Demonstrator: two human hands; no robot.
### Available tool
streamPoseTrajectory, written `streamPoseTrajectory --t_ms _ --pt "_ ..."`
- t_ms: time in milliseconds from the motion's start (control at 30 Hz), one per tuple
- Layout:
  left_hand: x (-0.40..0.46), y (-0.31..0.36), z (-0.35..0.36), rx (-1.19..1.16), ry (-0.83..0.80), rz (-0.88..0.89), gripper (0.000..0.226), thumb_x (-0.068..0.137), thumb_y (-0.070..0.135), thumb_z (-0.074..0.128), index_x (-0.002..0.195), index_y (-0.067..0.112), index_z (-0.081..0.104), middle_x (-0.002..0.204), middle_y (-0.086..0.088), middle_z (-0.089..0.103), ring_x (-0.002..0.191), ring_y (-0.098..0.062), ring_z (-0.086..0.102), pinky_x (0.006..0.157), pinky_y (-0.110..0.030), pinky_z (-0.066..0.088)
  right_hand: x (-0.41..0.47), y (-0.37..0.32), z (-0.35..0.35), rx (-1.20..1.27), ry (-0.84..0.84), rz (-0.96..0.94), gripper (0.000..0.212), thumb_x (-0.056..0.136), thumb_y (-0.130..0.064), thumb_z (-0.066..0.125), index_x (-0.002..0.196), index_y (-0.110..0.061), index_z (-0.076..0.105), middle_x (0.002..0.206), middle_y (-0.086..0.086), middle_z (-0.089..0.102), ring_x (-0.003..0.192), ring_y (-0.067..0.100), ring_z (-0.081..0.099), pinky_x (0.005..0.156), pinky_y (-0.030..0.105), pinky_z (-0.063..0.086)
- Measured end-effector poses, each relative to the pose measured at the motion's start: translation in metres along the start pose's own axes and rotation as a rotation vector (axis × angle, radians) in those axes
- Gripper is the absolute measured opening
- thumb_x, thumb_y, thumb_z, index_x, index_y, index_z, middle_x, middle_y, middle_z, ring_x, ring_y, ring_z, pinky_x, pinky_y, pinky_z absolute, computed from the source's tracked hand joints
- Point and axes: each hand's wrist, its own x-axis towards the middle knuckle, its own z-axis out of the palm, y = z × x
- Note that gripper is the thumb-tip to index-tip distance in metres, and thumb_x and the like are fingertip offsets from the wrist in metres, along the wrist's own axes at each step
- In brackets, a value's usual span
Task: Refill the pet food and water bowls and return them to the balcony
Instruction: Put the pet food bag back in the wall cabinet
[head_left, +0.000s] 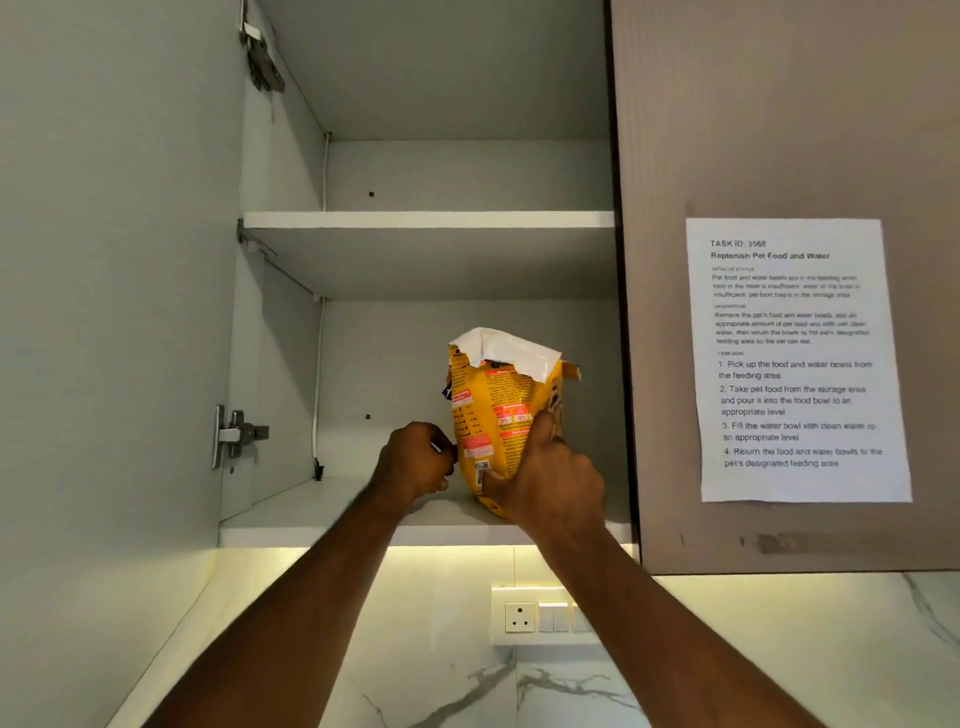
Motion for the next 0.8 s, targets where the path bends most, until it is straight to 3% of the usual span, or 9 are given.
streamPoseTrajectory --t_ms 133,233,333,433,667,800 --pt "-0.005 0.000 -0.007 0.018 0.099 0.025 0.023 0.093 0.041 0.071 0.090 0.018 0.069 0.076 -0.003 0.076 0.062 -0.018 0.074 0.076 -0.035 0.062 0.007 -0.006 0.005 -0.016 -0.040 0.036 0.107 0.082 -0.080 0.060 0.157 -0.022 0.011 0.137 0.010 0.062 0.115 0.036 0.068 0.091 0.047 0.058" --pt "-0.011 0.003 -0.015 0.022 0.148 0.062 0.031 0.091 0.047 0.071 0.097 0.017 0.072 0.091 -0.003 0.077 0.077 -0.022 0.075 0.083 -0.039 0.060 0.006 -0.007 0.004 -0.016 -0.060 0.048 0.108 0.082 -0.080 0.060 0.159 -0.022 0.009 0.138 0.011 0.061 0.116 0.037 0.068 0.091 0.048 0.058" --pt "-0.022 0.009 -0.021 0.031 0.218 0.101 0.039 0.090 0.052 0.070 0.108 0.017 0.070 0.101 -0.002 0.076 0.091 -0.022 0.072 0.080 -0.030 0.052 0.001 -0.008 0.000 0.009 -0.062 0.048 0.105 0.083 -0.078 0.060 0.158 -0.022 0.012 0.138 0.010 0.061 0.116 0.036 0.068 0.093 0.048 0.058" --pt "-0.039 0.016 -0.024 -0.003 0.272 0.142 0.043 0.089 0.053 0.070 0.115 0.019 0.066 0.102 -0.001 0.075 0.092 -0.020 0.071 0.075 -0.027 0.044 -0.011 -0.008 -0.007 0.043 -0.020 0.029 0.106 0.083 -0.078 0.060 0.158 -0.020 0.013 0.142 0.011 0.057 0.118 0.036 0.067 0.093 0.047 0.058" --pt "-0.102 0.042 -0.044 -0.006 0.393 0.240 0.051 0.090 0.047 0.071 0.128 0.016 0.059 0.123 -0.005 0.067 0.106 -0.024 0.068 0.083 -0.035 0.055 -0.053 -0.017 -0.060 0.146 0.127 -0.122 0.111 0.085 -0.075 0.061 0.164 -0.018 0.008 0.169 0.009 0.025 0.153 0.033 0.032 0.115 0.052 0.044" --pt "-0.150 0.069 -0.063 -0.010 0.486 0.303 0.052 0.092 0.045 0.070 0.134 0.016 0.057 0.133 -0.006 0.064 0.116 -0.024 0.063 0.091 -0.038 0.056 -0.087 -0.027 -0.103 0.177 0.161 -0.166 0.109 0.085 -0.079 0.054 0.165 -0.019 0.008 0.172 0.007 0.017 0.156 0.032 0.025 0.118 0.053 0.041"
